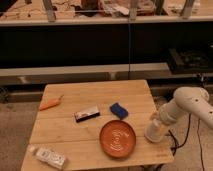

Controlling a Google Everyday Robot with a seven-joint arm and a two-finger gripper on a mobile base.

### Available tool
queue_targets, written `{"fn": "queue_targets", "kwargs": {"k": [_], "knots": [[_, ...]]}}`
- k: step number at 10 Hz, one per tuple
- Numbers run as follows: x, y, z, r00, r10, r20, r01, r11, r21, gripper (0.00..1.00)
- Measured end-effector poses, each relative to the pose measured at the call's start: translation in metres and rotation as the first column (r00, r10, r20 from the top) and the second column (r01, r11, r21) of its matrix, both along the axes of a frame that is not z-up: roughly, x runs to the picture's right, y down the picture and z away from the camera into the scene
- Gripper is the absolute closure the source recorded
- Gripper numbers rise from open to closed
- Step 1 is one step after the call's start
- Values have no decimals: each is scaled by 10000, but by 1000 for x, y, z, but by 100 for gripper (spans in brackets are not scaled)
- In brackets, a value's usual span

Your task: Place the ceramic cup in the ceramic bowl

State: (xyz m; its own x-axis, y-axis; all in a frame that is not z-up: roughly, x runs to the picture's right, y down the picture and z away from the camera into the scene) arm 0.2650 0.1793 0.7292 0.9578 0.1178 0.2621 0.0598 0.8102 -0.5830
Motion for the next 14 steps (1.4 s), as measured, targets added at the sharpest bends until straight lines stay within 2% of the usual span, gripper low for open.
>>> {"fn": "queue_targets", "kwargs": {"k": [5, 7, 10, 12, 14], "knots": [[-12, -20, -20, 9976, 79, 683, -91, 9998, 160, 100], [-18, -35, -36, 9945, 66, 1045, -106, 9992, 382, 100], [-33, -43, -49, 9879, -87, 1549, 1, 9985, 554, 100], [-42, -50, -62, 9803, 53, 1975, -211, 9967, 778, 100], [-48, -63, -80, 9650, 343, 2601, -611, 9935, 957, 100]]}}
